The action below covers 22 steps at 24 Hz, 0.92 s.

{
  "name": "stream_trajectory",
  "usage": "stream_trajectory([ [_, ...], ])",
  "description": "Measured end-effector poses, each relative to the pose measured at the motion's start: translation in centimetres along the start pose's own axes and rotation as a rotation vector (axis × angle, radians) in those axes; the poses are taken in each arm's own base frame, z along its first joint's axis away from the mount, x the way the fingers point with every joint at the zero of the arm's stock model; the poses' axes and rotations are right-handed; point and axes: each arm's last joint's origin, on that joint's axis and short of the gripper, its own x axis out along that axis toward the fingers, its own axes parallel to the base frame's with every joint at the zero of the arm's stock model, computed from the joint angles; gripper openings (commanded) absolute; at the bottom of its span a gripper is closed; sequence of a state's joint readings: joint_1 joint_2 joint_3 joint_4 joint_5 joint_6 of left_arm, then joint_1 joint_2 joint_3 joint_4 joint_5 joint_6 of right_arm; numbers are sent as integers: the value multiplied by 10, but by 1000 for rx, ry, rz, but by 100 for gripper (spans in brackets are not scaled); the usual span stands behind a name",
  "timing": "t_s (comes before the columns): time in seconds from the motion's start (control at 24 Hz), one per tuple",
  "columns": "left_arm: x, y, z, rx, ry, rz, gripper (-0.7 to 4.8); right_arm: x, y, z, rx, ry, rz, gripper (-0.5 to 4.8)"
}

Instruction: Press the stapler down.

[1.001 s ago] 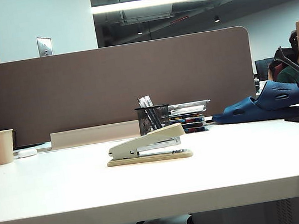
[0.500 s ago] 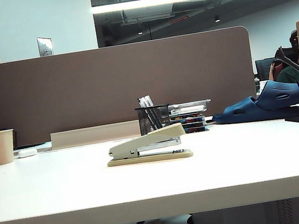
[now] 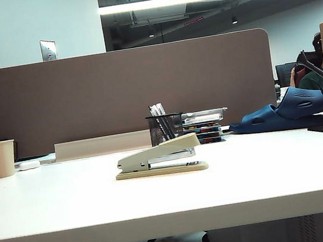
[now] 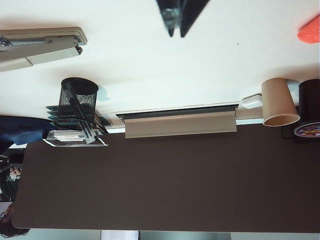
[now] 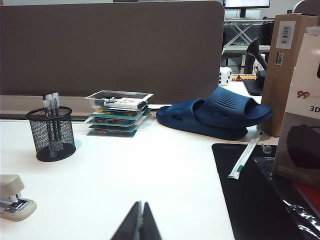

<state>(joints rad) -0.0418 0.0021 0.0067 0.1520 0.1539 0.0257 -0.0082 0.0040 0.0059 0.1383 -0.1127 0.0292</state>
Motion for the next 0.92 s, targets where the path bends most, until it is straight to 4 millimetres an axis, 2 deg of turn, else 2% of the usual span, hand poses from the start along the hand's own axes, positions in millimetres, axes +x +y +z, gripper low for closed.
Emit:
stream_trajectory([
  [0.92, 0, 0, -3, -6, 36, -1, -5, 0, 0, 0, 0, 0, 0, -9],
])
